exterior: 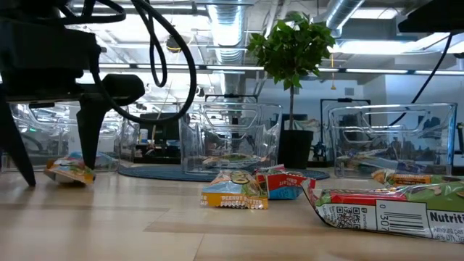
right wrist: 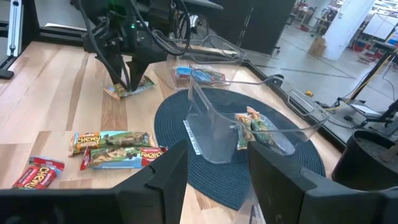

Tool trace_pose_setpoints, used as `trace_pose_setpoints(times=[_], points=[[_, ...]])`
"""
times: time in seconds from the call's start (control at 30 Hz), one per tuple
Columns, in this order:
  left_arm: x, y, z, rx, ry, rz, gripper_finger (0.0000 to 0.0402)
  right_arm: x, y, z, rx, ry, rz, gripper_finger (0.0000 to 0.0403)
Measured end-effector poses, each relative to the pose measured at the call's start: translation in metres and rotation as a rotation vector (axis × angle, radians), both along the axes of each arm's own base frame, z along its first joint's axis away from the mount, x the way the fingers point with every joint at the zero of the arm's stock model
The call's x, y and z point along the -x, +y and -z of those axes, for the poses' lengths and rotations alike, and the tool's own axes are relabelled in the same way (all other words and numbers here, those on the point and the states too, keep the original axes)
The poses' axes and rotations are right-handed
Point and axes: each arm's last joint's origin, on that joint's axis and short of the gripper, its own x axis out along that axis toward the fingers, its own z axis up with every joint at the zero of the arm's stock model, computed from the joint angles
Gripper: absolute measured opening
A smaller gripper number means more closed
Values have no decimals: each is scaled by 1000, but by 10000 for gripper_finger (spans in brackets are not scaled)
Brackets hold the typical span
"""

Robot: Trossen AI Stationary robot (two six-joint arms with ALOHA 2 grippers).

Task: Pick and place Granola Bars by type
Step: Put the yellow granola bar into the middle transparent bin

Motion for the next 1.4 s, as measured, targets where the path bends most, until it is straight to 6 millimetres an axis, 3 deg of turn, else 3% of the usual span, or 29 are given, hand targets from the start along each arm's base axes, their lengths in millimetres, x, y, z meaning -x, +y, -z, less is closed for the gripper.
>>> trace_pose_setpoints(times=[0.27,0.8,1.17,1.4], points=[[4,9,1,16,64,-190,224,0,0,0,-2,-1,0,159],[-4,16,1,135,81,-286,223,-1,-1,0,-2,0,4,159],[-4,15,2,154,84,-293,133,-1,0,0,-3,1,3,159],[-6,14,1,171,63,-333,107,-1,0,0,-3,1,3,159]])
